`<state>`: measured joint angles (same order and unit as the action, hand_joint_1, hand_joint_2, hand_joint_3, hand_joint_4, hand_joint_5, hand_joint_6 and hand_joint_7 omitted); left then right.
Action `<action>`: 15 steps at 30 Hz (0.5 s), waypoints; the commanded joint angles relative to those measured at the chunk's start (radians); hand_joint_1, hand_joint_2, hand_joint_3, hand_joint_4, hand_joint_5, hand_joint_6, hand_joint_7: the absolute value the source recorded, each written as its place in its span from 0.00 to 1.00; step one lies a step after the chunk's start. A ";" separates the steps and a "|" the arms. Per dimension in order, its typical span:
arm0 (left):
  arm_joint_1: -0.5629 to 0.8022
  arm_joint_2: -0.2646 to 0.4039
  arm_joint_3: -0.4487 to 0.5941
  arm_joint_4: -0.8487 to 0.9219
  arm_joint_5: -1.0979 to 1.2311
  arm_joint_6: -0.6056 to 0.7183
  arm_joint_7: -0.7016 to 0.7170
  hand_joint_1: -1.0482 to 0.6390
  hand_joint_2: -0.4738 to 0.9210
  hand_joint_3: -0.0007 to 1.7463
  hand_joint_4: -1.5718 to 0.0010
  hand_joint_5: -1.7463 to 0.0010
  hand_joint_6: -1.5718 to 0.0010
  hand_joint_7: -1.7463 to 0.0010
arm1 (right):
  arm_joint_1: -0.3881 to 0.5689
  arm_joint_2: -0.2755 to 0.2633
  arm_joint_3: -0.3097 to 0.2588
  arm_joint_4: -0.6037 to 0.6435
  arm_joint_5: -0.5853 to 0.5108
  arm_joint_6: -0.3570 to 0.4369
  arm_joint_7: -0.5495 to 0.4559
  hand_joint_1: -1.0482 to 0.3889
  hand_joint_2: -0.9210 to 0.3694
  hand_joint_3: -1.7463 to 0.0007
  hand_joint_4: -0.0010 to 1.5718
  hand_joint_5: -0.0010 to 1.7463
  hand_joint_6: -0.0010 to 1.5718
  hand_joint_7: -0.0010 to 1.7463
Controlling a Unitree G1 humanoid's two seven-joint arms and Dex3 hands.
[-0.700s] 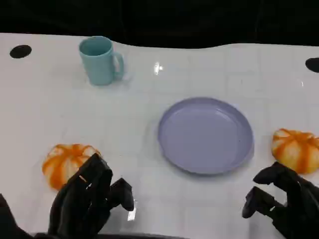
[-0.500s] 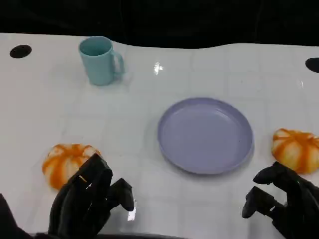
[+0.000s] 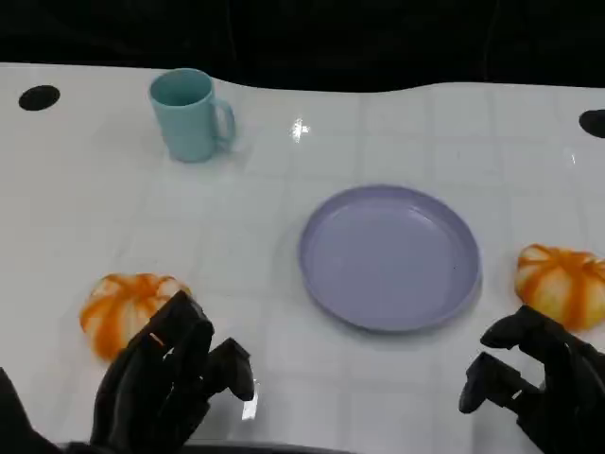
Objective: Grasp the bread from the table and place it into the plate.
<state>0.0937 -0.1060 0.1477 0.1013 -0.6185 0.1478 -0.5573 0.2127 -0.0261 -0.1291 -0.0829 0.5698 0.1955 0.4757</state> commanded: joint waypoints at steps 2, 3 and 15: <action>0.005 0.063 -0.024 -0.007 0.131 -0.133 -0.014 0.27 1.00 0.17 0.51 0.00 0.64 0.04 | 0.006 0.001 -0.003 -0.010 -0.004 -0.005 -0.009 0.37 0.00 0.89 0.47 0.89 0.51 0.61; 0.004 0.079 -0.033 -0.008 0.164 -0.167 -0.016 0.27 1.00 0.18 0.51 0.00 0.64 0.05 | 0.006 0.003 -0.002 -0.011 -0.004 -0.004 -0.010 0.37 0.00 0.89 0.47 0.89 0.51 0.61; 0.007 0.356 -0.179 -0.267 0.753 -0.294 0.140 0.34 1.00 0.06 0.85 0.50 0.63 0.93 | 0.004 0.003 -0.001 -0.013 0.001 0.004 -0.009 0.37 0.00 0.90 0.47 0.89 0.51 0.61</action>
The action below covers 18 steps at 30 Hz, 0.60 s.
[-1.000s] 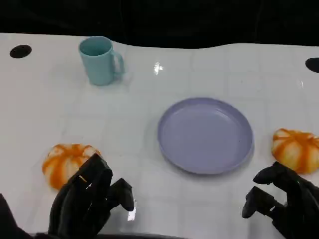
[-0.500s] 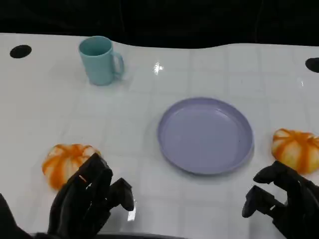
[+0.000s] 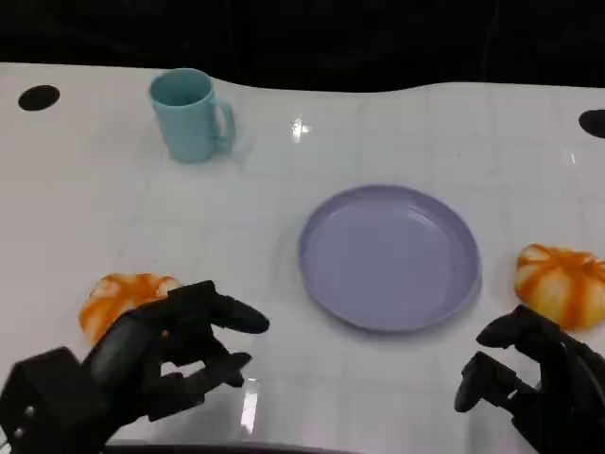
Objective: Grasp the bread from the table and place it into the plate.
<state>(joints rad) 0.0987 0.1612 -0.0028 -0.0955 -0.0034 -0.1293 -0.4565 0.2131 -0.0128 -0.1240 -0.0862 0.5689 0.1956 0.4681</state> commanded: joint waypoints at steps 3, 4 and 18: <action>-0.010 0.155 -0.053 -0.127 0.296 -0.026 0.082 0.32 1.00 0.02 0.91 0.62 0.68 0.98 | 0.007 -0.008 -0.007 -0.015 0.003 0.008 -0.009 0.37 0.00 0.90 0.47 0.89 0.52 0.61; -0.014 0.173 -0.059 -0.138 0.343 -0.036 0.098 0.31 1.00 0.02 0.92 0.64 0.70 0.99 | 0.009 -0.007 -0.007 -0.018 0.002 0.009 -0.012 0.37 0.00 0.91 0.47 0.89 0.52 0.61; -0.052 0.284 -0.140 -0.301 0.956 0.060 0.189 0.37 0.90 0.00 0.92 0.93 0.83 1.00 | 0.008 -0.006 -0.003 -0.009 -0.004 -0.007 -0.005 0.37 0.00 0.90 0.46 0.89 0.52 0.59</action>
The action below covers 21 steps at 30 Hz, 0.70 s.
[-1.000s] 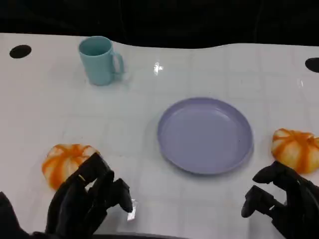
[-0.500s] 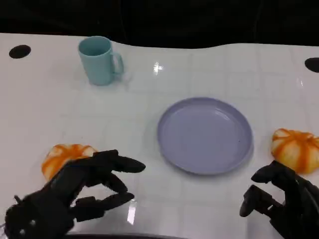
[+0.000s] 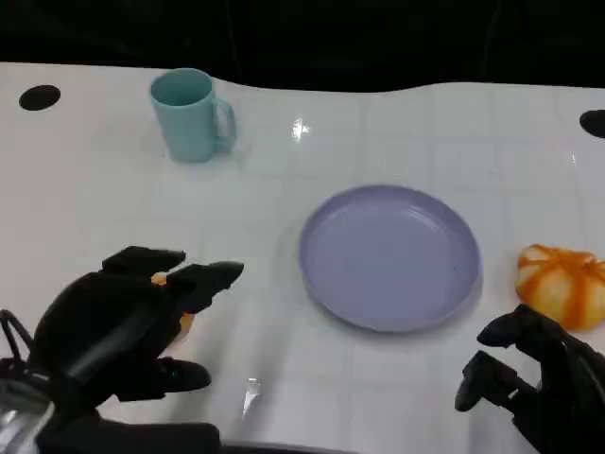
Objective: Grasp the bread from the table and place it into the plate.
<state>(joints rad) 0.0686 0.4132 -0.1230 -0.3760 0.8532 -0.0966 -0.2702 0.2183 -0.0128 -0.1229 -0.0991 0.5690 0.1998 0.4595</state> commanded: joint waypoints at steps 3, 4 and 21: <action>-0.040 0.041 -0.033 -0.021 0.148 0.050 -0.029 0.43 0.87 0.00 0.91 0.93 0.83 1.00 | 0.003 -0.007 -0.003 0.004 -0.007 -0.012 0.002 0.37 0.00 0.90 0.46 0.88 0.52 0.59; -0.044 0.043 -0.038 -0.019 0.161 0.055 -0.032 0.44 0.86 0.00 0.91 0.94 0.83 1.00 | 0.003 -0.007 -0.003 0.003 -0.006 -0.010 0.001 0.37 0.00 0.90 0.46 0.89 0.52 0.59; -0.240 0.044 -0.150 0.211 0.257 0.197 -0.263 0.32 0.84 0.00 0.94 0.98 0.90 0.99 | 0.007 -0.012 -0.010 0.003 0.004 -0.011 0.021 0.37 0.00 0.90 0.46 0.89 0.52 0.60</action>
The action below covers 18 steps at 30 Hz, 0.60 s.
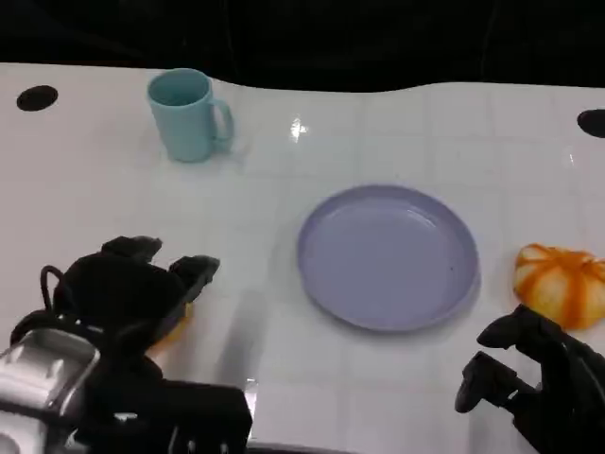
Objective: Grasp the bread from the table and place it into the plate.
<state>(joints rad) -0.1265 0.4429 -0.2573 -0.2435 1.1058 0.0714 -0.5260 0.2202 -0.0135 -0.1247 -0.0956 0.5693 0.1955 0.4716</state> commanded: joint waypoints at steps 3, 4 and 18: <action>-0.076 0.009 -0.031 0.139 0.002 0.053 0.002 0.30 0.85 0.01 0.94 0.98 0.89 0.99 | 0.005 -0.011 -0.008 0.000 0.000 -0.010 0.011 0.37 0.00 0.90 0.47 0.89 0.52 0.60; -0.092 0.004 -0.037 0.169 0.004 0.066 0.002 0.29 0.87 0.01 0.94 0.98 0.89 1.00 | 0.005 -0.011 -0.008 0.000 -0.001 -0.012 0.013 0.37 0.00 0.89 0.47 0.89 0.52 0.60; -0.260 -0.013 -0.119 0.545 -0.085 0.082 0.132 0.27 0.94 0.00 0.95 0.99 0.92 1.00 | 0.007 -0.013 -0.007 -0.004 -0.005 -0.009 0.008 0.36 0.00 0.89 0.47 0.89 0.52 0.60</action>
<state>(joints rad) -0.3525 0.4185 -0.3642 0.2429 1.0409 0.1662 -0.4313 0.2223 -0.0146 -0.1254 -0.0970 0.5678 0.1947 0.4782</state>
